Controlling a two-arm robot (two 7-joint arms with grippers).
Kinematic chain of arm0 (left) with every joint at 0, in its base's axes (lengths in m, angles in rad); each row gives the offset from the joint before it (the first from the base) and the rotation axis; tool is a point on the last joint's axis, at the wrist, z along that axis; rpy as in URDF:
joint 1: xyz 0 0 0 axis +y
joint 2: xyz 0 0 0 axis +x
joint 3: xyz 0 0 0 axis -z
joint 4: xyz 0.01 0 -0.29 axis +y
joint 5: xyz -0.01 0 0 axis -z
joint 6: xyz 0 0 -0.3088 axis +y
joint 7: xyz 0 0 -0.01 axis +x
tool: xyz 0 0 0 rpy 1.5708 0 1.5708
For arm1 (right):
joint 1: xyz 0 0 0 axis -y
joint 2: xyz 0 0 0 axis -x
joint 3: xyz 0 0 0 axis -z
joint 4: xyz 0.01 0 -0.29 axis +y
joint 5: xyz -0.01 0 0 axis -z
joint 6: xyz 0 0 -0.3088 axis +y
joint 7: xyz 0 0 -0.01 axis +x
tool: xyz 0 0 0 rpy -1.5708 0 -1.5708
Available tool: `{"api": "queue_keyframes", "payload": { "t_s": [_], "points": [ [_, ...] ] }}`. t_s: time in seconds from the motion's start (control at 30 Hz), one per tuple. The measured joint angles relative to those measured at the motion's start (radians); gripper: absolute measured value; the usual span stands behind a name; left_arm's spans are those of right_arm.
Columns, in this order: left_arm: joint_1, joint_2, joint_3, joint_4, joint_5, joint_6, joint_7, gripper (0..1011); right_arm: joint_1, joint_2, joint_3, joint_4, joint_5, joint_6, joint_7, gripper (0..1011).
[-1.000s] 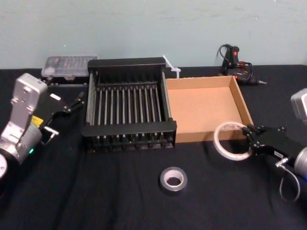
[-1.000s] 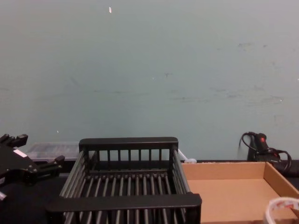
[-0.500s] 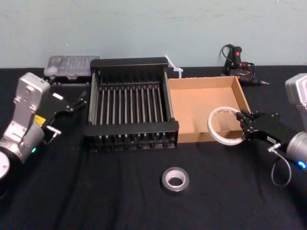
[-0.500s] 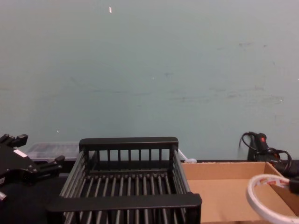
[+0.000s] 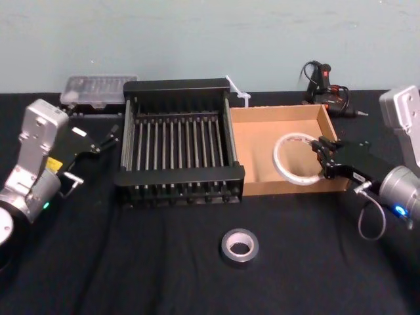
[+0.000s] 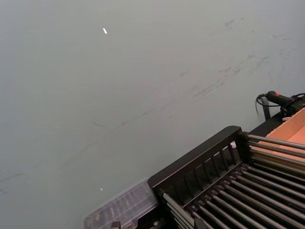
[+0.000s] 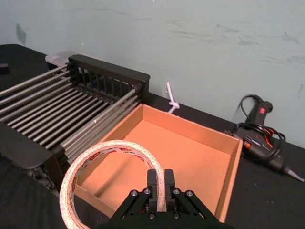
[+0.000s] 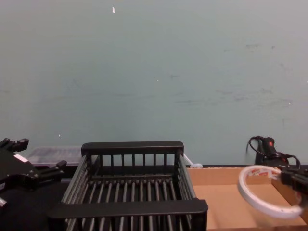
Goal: Pick up the white tape and place it into the black box , Pick up the silver tape and place it into the brown box.
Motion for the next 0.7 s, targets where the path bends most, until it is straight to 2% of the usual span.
{"api": "queue_keyframes", "payload": {
  "t_s": [0.33, 0.7],
  "points": [
    [0.000, 0.000, 0.000, 0.000, 0.000, 0.000, 0.000, 1001, 0.062, -0.021, -0.035, 0.029, 0.004, 0.000, 0.021, 98],
    [0.000, 0.000, 0.000, 0.000, 0.000, 0.000, 0.000, 1001, 0.168, -0.056, -0.105, 0.101, -0.002, 0.006, 0.054, 98]
  ]
}}
